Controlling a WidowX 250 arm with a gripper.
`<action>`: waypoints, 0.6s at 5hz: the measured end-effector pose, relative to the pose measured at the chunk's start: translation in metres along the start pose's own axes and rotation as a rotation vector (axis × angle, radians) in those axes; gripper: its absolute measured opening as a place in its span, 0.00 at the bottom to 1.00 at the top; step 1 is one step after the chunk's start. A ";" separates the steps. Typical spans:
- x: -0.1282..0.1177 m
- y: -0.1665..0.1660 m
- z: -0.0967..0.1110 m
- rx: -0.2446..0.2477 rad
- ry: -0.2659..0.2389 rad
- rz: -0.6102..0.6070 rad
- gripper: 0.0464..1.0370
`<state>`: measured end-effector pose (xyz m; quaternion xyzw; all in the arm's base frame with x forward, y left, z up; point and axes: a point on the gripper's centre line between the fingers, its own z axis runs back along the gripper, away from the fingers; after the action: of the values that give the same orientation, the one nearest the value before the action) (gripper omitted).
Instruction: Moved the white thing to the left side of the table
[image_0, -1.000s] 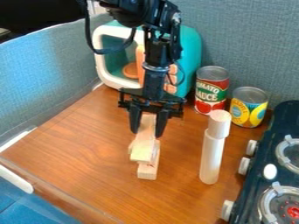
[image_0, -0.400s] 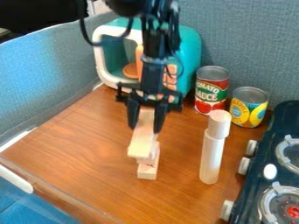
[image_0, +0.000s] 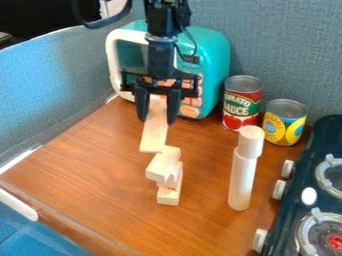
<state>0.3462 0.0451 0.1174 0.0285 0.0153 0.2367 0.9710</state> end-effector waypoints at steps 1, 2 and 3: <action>0.024 0.018 -0.005 0.012 0.027 0.030 0.49; 0.049 0.038 -0.015 0.011 0.022 0.074 0.49; 0.066 0.054 -0.032 0.008 0.053 0.091 0.49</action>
<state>0.3782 0.1251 0.0878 0.0268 0.0408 0.2813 0.9584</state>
